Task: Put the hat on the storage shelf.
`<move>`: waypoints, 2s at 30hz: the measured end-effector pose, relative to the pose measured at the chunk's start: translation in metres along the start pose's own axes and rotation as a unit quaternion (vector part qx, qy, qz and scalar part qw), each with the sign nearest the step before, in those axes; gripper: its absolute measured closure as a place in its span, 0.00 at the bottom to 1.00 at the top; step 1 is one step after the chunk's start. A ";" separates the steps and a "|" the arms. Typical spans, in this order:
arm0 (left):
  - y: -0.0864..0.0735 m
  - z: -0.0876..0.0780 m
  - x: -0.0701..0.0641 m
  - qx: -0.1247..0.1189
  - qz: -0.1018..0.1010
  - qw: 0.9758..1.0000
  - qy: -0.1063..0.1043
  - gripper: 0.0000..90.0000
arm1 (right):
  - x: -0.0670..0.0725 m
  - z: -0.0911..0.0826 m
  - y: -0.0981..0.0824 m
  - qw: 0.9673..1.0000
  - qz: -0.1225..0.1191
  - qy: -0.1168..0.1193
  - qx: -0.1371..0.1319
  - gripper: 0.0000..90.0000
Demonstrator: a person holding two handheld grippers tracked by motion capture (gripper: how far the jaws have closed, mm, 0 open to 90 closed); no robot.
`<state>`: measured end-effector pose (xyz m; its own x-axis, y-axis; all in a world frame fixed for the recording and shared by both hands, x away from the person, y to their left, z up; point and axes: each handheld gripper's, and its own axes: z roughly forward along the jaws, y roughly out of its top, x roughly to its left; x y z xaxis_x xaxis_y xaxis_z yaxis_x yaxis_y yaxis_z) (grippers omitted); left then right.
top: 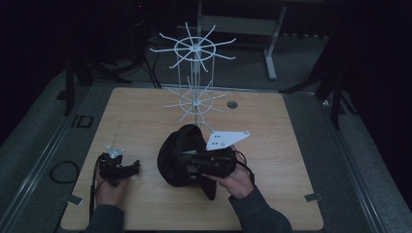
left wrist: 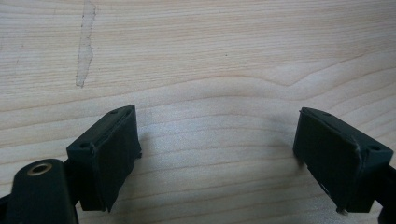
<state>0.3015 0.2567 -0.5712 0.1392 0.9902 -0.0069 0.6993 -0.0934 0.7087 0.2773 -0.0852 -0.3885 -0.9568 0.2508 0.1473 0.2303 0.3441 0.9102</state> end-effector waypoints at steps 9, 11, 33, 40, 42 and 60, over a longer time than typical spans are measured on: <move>0.000 0.000 0.000 0.000 0.000 1.000 0.000 0.16 | -0.003 -0.008 0.013 1.000 -0.007 0.014 -0.016 0.98; 0.000 0.000 0.000 0.000 0.000 1.000 0.000 0.16 | -0.003 -0.009 0.015 1.000 -0.012 0.016 -0.017 0.98; 0.000 0.000 0.000 -0.001 -0.001 1.000 0.000 0.16 | -0.006 -0.014 0.041 0.999 -0.037 0.010 -0.031 0.98; 0.000 0.000 0.000 0.000 -0.001 1.000 0.000 0.16 | -0.006 -0.020 0.054 0.998 -0.050 0.008 -0.041 0.98; 0.000 0.000 0.000 0.000 -0.001 1.000 0.000 0.16 | -0.005 -0.022 0.056 0.998 -0.053 0.008 -0.044 0.98; 0.000 0.000 0.000 0.001 0.001 1.000 -0.001 0.16 | -0.013 -0.018 0.081 0.996 -0.075 0.013 -0.049 0.98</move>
<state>0.3015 0.2568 -0.5710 0.1414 0.9899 -0.0075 0.7010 -0.0948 0.7068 0.3048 -0.0766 -0.3098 -0.9837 0.1794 0.0159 0.0674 0.2851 0.9561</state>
